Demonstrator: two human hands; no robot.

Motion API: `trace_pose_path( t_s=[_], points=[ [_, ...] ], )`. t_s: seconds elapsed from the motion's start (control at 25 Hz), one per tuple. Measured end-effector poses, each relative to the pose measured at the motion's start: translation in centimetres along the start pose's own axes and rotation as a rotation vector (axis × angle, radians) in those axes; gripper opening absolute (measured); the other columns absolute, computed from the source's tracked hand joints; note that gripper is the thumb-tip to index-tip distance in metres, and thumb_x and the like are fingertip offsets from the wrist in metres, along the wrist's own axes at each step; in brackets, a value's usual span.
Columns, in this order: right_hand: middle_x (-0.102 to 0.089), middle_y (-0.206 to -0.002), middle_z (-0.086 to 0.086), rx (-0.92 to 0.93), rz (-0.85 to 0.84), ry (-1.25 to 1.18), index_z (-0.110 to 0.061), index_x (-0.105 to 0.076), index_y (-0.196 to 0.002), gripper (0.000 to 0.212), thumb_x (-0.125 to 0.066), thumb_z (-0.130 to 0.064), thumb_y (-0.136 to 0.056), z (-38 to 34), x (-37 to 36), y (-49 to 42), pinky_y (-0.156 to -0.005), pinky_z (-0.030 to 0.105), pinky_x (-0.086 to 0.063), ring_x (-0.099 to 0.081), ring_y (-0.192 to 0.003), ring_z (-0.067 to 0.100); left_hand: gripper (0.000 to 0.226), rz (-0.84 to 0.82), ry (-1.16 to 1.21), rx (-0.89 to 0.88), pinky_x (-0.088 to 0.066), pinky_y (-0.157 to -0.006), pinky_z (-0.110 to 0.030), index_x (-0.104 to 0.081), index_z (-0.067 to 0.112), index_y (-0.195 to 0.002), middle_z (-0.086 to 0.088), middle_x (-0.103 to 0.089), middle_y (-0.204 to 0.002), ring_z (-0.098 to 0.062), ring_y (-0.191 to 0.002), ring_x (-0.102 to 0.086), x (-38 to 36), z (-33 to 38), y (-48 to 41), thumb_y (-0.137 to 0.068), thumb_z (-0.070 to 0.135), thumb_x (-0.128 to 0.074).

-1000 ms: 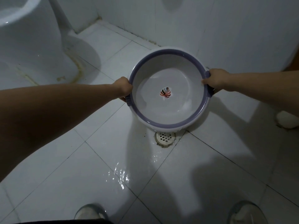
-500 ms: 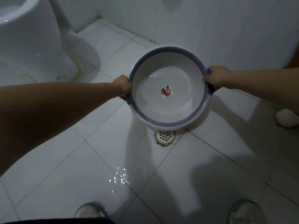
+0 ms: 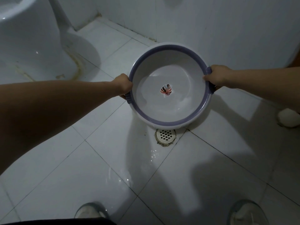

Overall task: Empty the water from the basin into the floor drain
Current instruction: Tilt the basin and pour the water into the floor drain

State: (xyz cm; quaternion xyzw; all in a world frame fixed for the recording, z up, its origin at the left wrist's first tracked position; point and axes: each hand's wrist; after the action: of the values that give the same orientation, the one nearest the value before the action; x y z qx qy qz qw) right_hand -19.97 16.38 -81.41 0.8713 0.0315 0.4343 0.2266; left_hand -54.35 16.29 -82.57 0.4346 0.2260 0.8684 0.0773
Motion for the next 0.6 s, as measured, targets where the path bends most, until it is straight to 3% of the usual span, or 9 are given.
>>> trace_pose_path(
  t_s=[0.16, 0.44, 0.52, 0.6],
  points=[
    [-0.059, -0.072, 0.017, -0.005, -0.008, -0.004, 0.000, -0.040, -0.136, 0.042, -0.049, -0.014, -0.098, -0.08, -0.08, 0.25, -0.030, 0.022, -0.044, -0.062, -0.053, 0.027, 0.030, 0.005, -0.009, -0.002, -0.057, -0.052, -0.034, -0.057, -0.008, -0.115, -0.022, -0.066, -0.099, -0.033, -0.074, -0.069, -0.12, -0.07, -0.16, -0.098, 0.011, -0.041],
    [-0.060, -0.077, 0.021, -0.016, -0.025, -0.021, -0.001, -0.038, -0.138, 0.043, -0.048, -0.013, -0.098, 0.03, -0.24, 0.17, -0.039, 0.031, -0.051, -0.063, -0.057, 0.032, 0.029, 0.002, -0.011, 0.000, -0.055, -0.048, -0.032, -0.055, -0.007, -0.116, -0.021, -0.064, -0.097, -0.031, -0.070, -0.067, -0.32, -0.24, -0.23, -0.098, 0.010, -0.040],
    [-0.062, -0.086, 0.025, -0.018, -0.021, -0.019, 0.001, -0.040, -0.135, 0.041, -0.049, -0.014, -0.098, 0.11, -0.34, 0.07, -0.047, 0.036, -0.055, -0.066, -0.064, 0.038, 0.029, 0.000, -0.009, 0.002, -0.056, -0.047, -0.033, -0.055, -0.008, -0.116, -0.021, -0.064, -0.097, -0.033, -0.071, -0.068, -0.43, -0.29, -0.16, -0.098, 0.009, -0.040],
    [-0.064, -0.103, 0.030, -0.009, -0.001, 0.009, 0.002, -0.043, -0.131, 0.039, -0.050, -0.016, -0.098, 0.19, -0.52, 0.07, -0.068, 0.046, -0.058, -0.068, -0.082, 0.043, 0.029, 0.003, -0.008, 0.004, -0.058, -0.045, -0.034, -0.054, -0.009, -0.115, -0.022, -0.064, -0.097, -0.034, -0.071, -0.068, -0.51, -0.27, -0.12, -0.098, 0.008, -0.039]
  ],
)
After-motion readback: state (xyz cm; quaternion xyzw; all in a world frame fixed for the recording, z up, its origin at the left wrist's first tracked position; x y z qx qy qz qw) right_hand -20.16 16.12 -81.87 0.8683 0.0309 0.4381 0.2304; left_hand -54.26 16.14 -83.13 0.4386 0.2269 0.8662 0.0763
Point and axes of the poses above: each hand's wrist, its own y-axis away from the middle knuckle, its own x-axis out of the back of the hand, z = x × y
